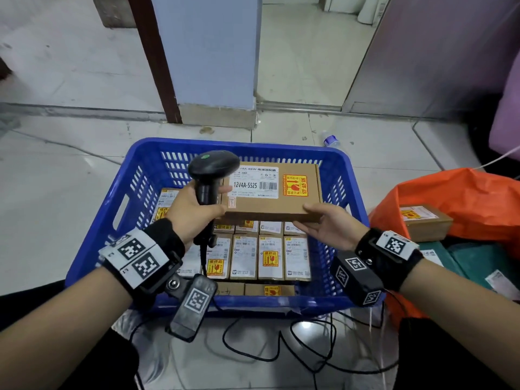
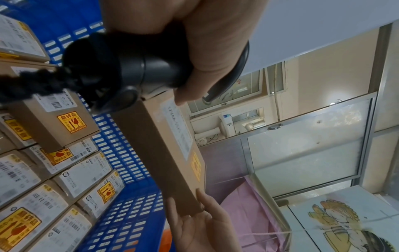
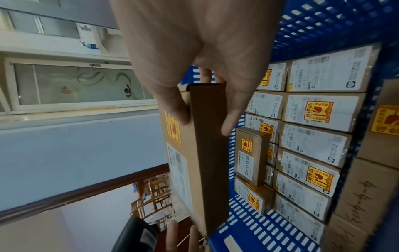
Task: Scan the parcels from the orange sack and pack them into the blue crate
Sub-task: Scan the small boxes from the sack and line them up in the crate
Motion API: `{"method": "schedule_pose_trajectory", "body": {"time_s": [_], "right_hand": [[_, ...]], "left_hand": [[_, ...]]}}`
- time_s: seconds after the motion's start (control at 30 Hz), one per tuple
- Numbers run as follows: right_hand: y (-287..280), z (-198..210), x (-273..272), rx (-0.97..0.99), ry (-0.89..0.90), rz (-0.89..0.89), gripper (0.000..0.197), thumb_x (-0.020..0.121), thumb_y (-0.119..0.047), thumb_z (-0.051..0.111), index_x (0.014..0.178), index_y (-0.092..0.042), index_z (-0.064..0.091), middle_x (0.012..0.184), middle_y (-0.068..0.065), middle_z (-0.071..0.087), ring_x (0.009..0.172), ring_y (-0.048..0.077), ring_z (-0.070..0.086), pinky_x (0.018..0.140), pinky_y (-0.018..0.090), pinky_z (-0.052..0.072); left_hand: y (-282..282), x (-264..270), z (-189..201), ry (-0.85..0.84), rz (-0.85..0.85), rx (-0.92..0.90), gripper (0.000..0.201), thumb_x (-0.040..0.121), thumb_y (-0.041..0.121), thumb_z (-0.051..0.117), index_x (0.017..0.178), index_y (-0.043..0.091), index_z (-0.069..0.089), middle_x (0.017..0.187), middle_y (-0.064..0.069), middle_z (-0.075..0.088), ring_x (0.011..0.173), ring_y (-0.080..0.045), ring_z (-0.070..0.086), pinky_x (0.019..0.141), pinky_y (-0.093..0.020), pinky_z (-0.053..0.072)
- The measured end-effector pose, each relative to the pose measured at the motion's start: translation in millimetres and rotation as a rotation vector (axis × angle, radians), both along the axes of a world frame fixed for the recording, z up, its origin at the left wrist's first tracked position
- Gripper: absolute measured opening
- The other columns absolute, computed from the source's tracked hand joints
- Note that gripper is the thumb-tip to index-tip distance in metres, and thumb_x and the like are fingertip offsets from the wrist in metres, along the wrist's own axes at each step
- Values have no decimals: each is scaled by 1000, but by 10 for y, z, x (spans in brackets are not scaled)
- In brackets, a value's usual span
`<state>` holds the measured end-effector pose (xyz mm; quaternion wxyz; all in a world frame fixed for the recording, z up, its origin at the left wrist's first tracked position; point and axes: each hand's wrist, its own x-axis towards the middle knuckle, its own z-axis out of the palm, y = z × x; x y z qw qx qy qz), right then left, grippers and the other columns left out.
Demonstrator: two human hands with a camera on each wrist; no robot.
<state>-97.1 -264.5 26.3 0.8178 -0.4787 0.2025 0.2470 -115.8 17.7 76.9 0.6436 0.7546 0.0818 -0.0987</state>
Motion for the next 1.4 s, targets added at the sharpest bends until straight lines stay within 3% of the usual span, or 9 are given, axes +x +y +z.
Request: {"method": "schedule_pose_trajectory", "body": {"time_s": [0.1,0.23,0.37,0.47,0.57,0.83,1.0,1.27,1.4], "right_hand": [[84,-217,94,-10,32,-56,50,87,1,62,134,1,46,135,25,54,118,35,59,76,33,61],[240,-488,237,-44,45,-91,87,66,1,77,142,-4,35,132,24,56,112,37,63,75,38,58],[391,-698,345,-41,72,-104,91,62,2,81,141,-3,35,137,26,50,114,41,60,76,40,58],[453,-821,390,-38,87,-92,101,55,1,85,142,-5,34,136,26,50,115,42,59,77,41,58],[496,-837,411,-21,94,-78,99,56,2,83,141,-7,35,136,26,49,115,42,59,74,40,58],[516,-936,471,17,119,-97,90,65,5,78,142,-8,34,138,26,48,115,42,58,73,41,58],[535,-1014,471,18,105,-99,75,77,9,70,141,-8,34,135,25,50,115,42,58,73,42,59],[516,-1068,471,40,96,-87,75,77,9,69,141,-8,34,135,25,50,114,42,58,71,41,59],[516,-1089,469,31,104,-71,88,66,6,78,142,-7,34,136,25,50,114,42,59,74,42,58]], "left_hand": [[-56,-29,-23,11,-4,28,32,79,-6,67,108,7,63,106,1,72,107,-18,63,99,-45,47],[-211,-121,-56,80,-41,12,26,78,-5,70,102,0,61,95,-4,71,82,-14,64,77,-32,49],[-327,-209,-120,154,-91,32,14,79,-3,69,88,6,64,90,-6,71,85,-16,65,69,-24,52],[-324,-215,-168,171,-79,55,15,80,-1,69,94,-2,65,89,-6,71,83,-14,66,61,-17,50],[-283,-179,-186,191,-45,41,14,82,-2,67,95,-2,64,96,-13,70,89,-20,66,65,-22,49],[-187,-180,-212,212,5,56,9,82,-4,67,86,2,61,97,-19,68,81,-20,62,73,-28,52],[-134,-187,-239,215,7,56,20,79,-3,69,97,-3,62,96,-16,68,85,-20,63,74,-27,53],[-132,-207,-204,223,5,44,12,80,-3,68,92,-2,64,91,-14,67,79,-20,60,74,-29,52],[-122,-210,-184,227,19,32,18,80,-3,68,97,-2,63,98,-18,70,89,-26,64,78,-33,53]]}}
